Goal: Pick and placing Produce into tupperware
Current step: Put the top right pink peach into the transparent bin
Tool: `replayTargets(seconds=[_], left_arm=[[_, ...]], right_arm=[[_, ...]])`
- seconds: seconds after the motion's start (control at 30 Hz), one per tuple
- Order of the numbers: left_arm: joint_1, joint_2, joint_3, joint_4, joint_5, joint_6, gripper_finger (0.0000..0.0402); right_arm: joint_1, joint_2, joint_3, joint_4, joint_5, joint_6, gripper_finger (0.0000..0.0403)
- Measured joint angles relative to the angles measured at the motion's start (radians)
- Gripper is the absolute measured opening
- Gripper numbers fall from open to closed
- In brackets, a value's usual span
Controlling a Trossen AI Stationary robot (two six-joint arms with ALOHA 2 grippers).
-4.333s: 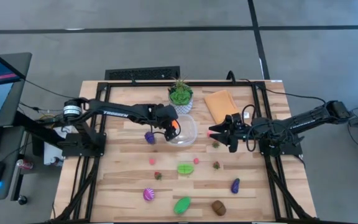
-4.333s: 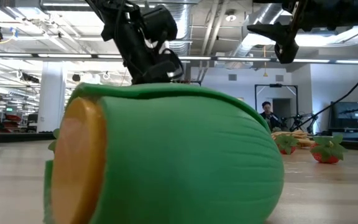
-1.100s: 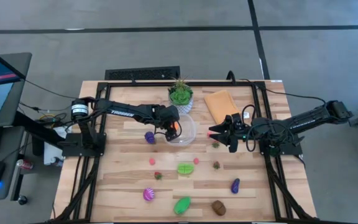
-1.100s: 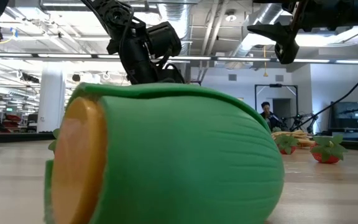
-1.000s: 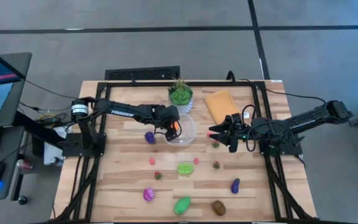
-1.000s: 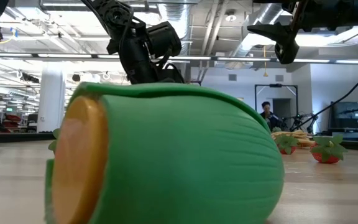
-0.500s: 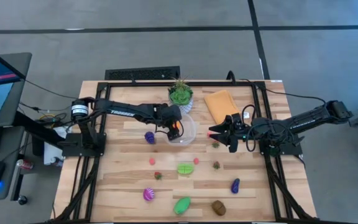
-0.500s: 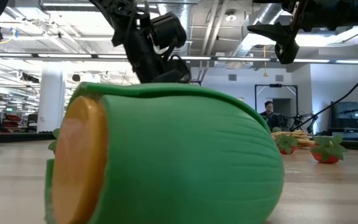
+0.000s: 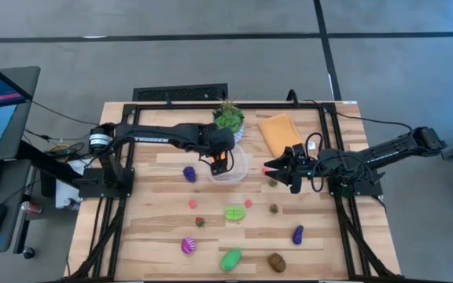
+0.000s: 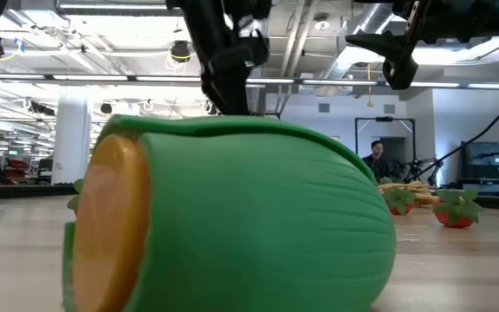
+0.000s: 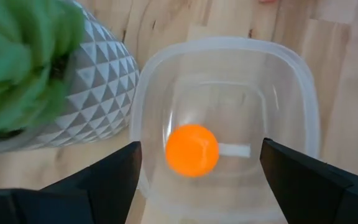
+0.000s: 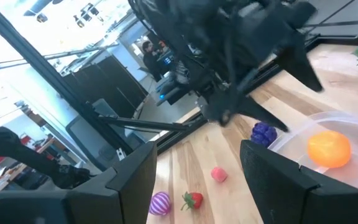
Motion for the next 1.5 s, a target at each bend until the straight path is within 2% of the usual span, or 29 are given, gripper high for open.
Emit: replayTargets(seconds=[0.33,0.63,0.8,0.97,1.1,1.27,1.33,1.5], left_arm=[[-0.102,-0.248,-0.091,-0.016,-0.165,-0.053,0.0307],[-0.188,-0.489,-0.285,-0.028,-0.292,-0.224,0.0307],[-0.237,-0.593,-0.393,-0.027,-0.341,-0.353,0.0307],[-0.29,-0.655,-0.475,-0.026,-0.406,-0.469,0.0307],[-0.32,-0.668,-0.524,-0.028,-0.419,-0.531,0.0306],[-0.35,-0.667,-0.551,-0.044,-0.42,-0.584,0.0306],[-0.353,-0.668,-0.557,-0.043,-0.421,-0.59,0.0306],[-0.354,-0.667,-0.558,-0.057,-0.449,-0.594,0.0306]], right_arm=[[0.0,0.0,0.0,-0.07,0.0,-0.005,0.0255],[-0.002,-0.002,0.0,-0.356,0.006,-0.008,0.0255],[-0.002,-0.002,0.0,-0.497,0.076,-0.052,0.0251],[-0.002,-0.002,0.0,-0.547,0.151,-0.162,0.0231],[-0.012,-0.002,0.0,-0.554,0.161,-0.283,0.0215],[-0.062,-0.001,0.0,-0.554,0.16,-0.289,0.0193],[-0.089,0.012,0.0,-0.553,0.132,-0.277,0.0184],[-0.17,0.095,0.0,-0.57,-0.031,-0.203,0.0177]])
